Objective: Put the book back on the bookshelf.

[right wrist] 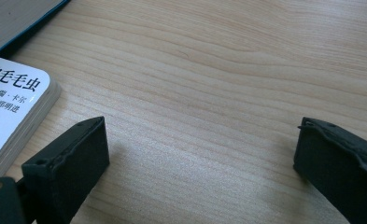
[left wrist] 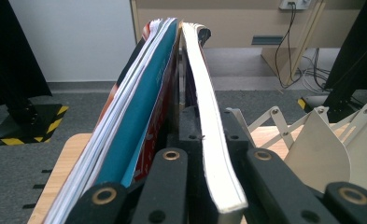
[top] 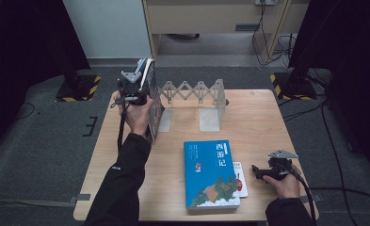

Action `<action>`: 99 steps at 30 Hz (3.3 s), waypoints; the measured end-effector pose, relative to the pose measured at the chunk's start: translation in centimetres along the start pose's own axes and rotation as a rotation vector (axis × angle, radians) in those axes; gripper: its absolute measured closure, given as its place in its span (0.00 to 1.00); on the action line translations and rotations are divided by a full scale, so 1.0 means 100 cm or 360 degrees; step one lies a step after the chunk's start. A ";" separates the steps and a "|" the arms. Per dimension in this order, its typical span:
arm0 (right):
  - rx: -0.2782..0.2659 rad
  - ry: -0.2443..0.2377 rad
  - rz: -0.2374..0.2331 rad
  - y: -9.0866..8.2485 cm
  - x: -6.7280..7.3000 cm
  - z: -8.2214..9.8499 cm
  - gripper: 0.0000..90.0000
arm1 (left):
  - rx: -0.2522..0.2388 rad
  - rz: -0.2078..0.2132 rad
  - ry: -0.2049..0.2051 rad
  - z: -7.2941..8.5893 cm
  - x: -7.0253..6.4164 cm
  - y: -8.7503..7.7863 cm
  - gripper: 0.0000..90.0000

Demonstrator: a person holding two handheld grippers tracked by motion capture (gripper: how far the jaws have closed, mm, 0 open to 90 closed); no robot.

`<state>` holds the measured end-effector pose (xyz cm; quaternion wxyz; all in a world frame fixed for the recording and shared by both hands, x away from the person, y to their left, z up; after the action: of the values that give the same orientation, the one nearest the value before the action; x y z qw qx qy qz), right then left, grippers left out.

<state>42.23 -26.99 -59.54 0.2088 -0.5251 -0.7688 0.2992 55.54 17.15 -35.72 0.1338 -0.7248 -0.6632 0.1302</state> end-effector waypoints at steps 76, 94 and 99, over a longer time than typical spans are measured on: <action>0.0001 -0.0009 -0.0011 0.000 0.002 0.000 0.04 | 0.0061 -0.0020 0.0103 0.005 0.008 0.012 0.91; 0.0001 -0.0006 -0.0011 0.000 0.002 0.000 0.04 | 0.0017 -0.0012 0.0176 0.009 0.008 -0.002 0.71; 0.0001 -0.0006 -0.0011 0.000 0.002 0.000 0.04 | -0.0046 0.0059 0.0139 0.006 0.006 -0.017 0.63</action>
<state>42.20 -26.81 -59.54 0.2087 -0.5218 -0.7710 0.2996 53.82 17.88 -35.70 0.1496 -0.7439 -0.6450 0.0911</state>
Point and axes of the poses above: each handheld gripper's, and its own axes: y roughly forward along the jaws, z roughly out of its underside, x roughly to its left, the point moved 8 cm from there along y, roughly forward along the jaws, and after that the axes turned 2 degrees about -x, right-handed, at the moved point
